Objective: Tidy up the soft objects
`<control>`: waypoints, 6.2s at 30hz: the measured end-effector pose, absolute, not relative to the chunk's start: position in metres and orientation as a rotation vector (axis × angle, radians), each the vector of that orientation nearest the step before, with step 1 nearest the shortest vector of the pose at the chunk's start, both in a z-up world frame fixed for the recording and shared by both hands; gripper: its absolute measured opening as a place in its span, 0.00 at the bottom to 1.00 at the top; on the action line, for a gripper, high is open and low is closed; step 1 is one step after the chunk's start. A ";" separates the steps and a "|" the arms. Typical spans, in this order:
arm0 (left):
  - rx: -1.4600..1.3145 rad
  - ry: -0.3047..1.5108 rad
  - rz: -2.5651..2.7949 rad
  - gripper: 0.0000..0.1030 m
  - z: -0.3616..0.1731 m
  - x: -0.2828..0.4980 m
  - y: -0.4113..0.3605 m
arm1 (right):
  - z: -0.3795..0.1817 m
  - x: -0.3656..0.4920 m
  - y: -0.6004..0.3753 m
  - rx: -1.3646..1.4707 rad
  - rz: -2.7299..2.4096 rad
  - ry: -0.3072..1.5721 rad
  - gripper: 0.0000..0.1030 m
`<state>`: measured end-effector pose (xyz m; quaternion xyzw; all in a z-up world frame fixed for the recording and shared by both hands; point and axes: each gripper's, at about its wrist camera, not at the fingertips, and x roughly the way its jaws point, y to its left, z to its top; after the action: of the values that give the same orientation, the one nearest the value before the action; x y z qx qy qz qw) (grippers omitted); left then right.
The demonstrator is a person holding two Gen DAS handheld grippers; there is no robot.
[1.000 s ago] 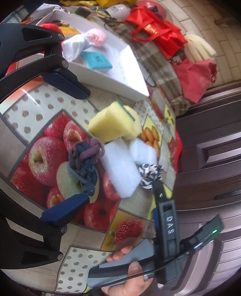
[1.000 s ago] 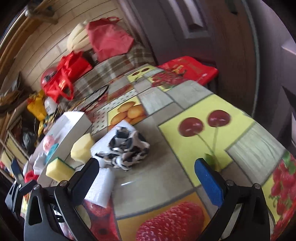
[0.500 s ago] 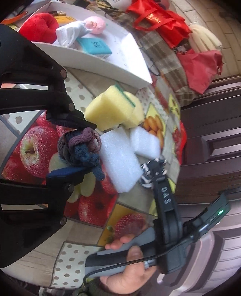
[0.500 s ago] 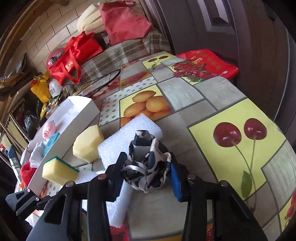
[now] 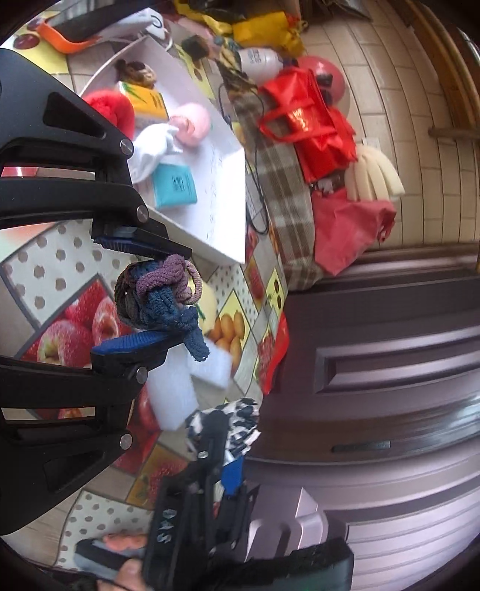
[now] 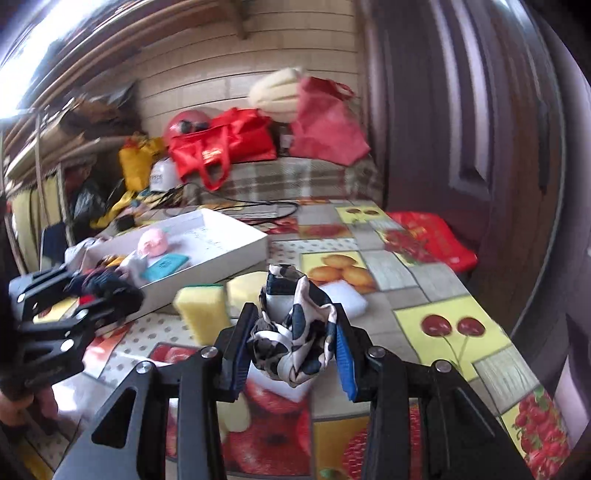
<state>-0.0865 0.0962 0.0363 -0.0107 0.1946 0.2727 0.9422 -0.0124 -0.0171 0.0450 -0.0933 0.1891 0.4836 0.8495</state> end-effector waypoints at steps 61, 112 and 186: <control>-0.088 0.355 0.725 0.35 0.036 -0.113 0.127 | 0.035 -0.048 0.050 -0.273 1.076 0.389 0.41; -0.167 0.323 0.890 0.36 0.032 -0.165 0.196 | 0.035 -0.059 0.120 -0.266 1.126 0.423 0.41; -0.203 0.225 1.039 1.00 0.038 -0.167 0.273 | 0.043 -0.042 0.209 -0.274 1.037 0.339 1.00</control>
<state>-0.1674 0.2732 0.0382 -0.0964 0.1070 0.4945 0.8571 -0.0416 0.2088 0.0429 -0.1301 0.1608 0.4914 0.8460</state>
